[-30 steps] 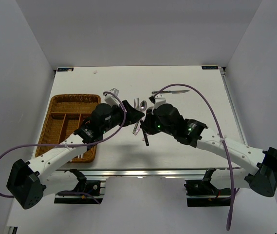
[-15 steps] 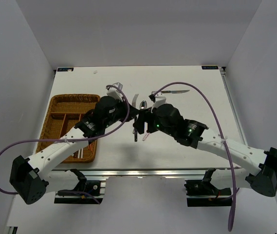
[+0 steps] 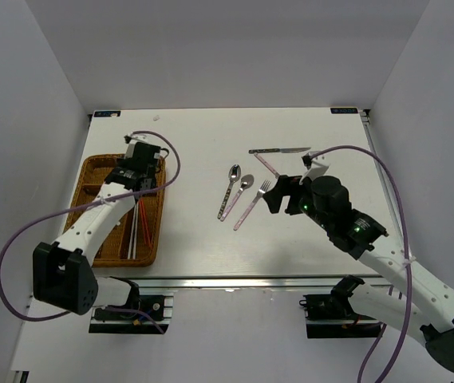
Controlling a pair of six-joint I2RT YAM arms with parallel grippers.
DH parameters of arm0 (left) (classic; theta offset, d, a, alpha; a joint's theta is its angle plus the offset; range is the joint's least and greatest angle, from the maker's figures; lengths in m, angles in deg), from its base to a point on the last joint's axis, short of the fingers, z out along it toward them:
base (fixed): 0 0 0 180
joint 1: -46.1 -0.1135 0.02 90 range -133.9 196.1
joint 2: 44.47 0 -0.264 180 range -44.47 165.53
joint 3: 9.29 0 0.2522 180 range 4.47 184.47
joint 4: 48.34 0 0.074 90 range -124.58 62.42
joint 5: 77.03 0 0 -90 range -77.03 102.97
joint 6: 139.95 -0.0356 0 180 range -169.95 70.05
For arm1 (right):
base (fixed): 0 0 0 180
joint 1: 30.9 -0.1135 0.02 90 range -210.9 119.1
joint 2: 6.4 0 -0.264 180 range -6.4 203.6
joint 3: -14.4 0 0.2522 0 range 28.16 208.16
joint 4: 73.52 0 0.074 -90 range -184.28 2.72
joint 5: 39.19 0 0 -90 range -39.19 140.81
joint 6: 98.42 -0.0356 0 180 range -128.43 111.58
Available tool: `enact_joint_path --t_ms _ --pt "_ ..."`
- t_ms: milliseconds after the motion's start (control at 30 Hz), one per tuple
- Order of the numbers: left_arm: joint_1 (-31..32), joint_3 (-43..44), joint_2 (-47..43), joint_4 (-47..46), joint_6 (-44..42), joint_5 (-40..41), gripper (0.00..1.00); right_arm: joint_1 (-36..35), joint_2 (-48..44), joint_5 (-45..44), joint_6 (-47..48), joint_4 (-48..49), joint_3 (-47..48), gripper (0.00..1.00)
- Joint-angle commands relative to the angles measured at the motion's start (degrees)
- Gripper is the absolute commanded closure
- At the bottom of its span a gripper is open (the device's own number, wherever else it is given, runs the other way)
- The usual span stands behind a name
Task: Sort the eating utensils into containers
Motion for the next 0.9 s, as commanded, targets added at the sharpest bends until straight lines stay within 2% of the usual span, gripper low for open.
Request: enact_joint_path --t_ms 0,67,233,367,467,633,767,867 --pt "-7.3 -1.0 1.0 -2.1 -9.4 7.1 1.0 1.0 -1.0 5.2 2.9 2.0 -3.6 0.11" --pt "-8.1 -2.4 2.9 -7.5 -12.5 10.8 1.0 1.4 -0.9 7.2 3.2 3.2 -4.4 0.11" --pt "-9.2 -5.9 8.0 -12.7 -14.2 11.6 1.0 1.5 -0.6 12.4 3.7 6.4 -6.4 0.11" --pt "-10.7 -10.2 7.5 -17.4 -12.5 6.5 1.0 1.5 -1.1 14.1 4.8 6.7 -6.5 0.11" --pt "-11.2 -13.5 7.2 -19.3 -12.0 6.1 0.99 1.5 -1.4 13.2 6.0 6.4 -6.4 0.11" --pt "-12.1 -14.4 7.7 -18.4 -10.1 2.1 0.98 1.5 -2.1 13.2 6.4 6.4 -6.4 0.11" --pt "-12.1 -15.7 8.7 -18.7 -7.0 -0.7 0.92 1.5 -1.4 13.6 6.0 7.0 -6.0 0.11" --pt "-12.1 -15.9 10.7 -18.3 -6.8 0.6 0.87 1.5 -0.7 14.2 6.0 7.2 -5.7 0.11"
